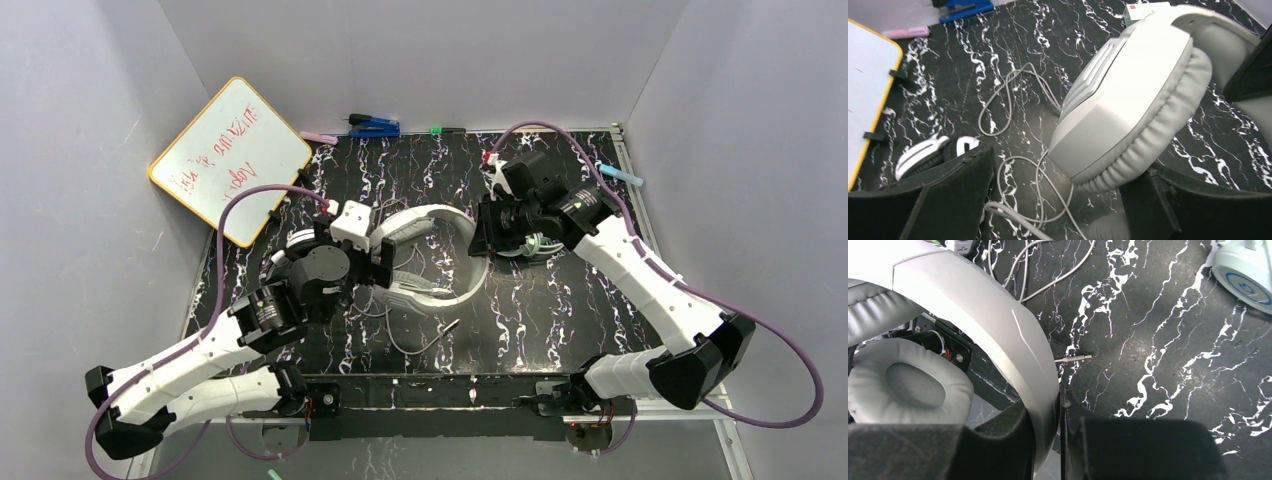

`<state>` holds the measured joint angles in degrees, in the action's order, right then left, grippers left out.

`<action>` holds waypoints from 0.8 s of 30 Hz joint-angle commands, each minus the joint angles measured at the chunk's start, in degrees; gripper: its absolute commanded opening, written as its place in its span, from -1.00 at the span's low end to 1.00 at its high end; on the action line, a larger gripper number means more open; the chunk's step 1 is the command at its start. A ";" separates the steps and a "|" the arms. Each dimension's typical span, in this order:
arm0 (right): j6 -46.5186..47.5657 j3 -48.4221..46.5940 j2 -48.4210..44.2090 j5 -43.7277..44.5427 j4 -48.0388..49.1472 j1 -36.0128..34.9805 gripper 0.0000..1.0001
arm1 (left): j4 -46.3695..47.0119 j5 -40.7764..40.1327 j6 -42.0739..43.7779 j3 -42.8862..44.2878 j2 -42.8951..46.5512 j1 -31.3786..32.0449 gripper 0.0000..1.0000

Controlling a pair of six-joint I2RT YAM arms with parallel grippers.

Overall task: Wrap the headphones
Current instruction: Pick up the headphones from the center of the board, then wrap the headphones cable around the headphones.

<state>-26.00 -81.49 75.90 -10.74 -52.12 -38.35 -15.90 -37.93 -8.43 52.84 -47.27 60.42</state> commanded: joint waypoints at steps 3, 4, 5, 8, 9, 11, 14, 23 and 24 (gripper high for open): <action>0.10 -5.71 -2.98 4.17 -1.18 1.98 -0.67 | -14.16 1.64 -9.91 1.17 3.05 -0.48 0.76; 0.27 -5.97 -3.18 5.10 -1.70 2.14 -0.67 | -15.00 1.98 -10.66 1.09 3.69 -0.55 0.77; 0.33 -6.24 -3.40 5.95 -2.28 2.36 -0.67 | -15.56 2.02 -11.34 0.90 4.58 -0.57 0.78; 0.60 -7.02 -4.17 8.68 -4.22 2.64 -0.67 | -15.48 2.31 -12.48 1.23 7.46 -0.57 0.82; 0.80 -7.23 -4.33 9.71 -4.93 2.66 -0.67 | -15.32 2.70 -12.85 1.89 8.35 -0.57 0.83; 0.97 -7.57 -4.49 11.72 -6.51 2.75 -0.68 | -15.92 4.55 -12.82 4.63 9.44 -0.57 0.85; 0.80 -8.55 -5.40 13.00 -7.57 2.91 -0.68 | -18.76 6.24 -11.29 6.39 10.12 -0.57 0.86; -0.23 -22.94 -6.80 13.37 -13.15 3.08 -0.68 | -9.28 2.14 -16.59 -9.69 13.86 -0.57 0.86; -0.27 -24.44 -7.00 13.30 -13.56 3.05 -0.68 | -6.92 1.54 -17.03 -11.82 14.60 -0.57 0.86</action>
<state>-24.23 -97.67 72.55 3.14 -66.63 -35.59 -29.36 -33.47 -22.15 48.03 -34.87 60.10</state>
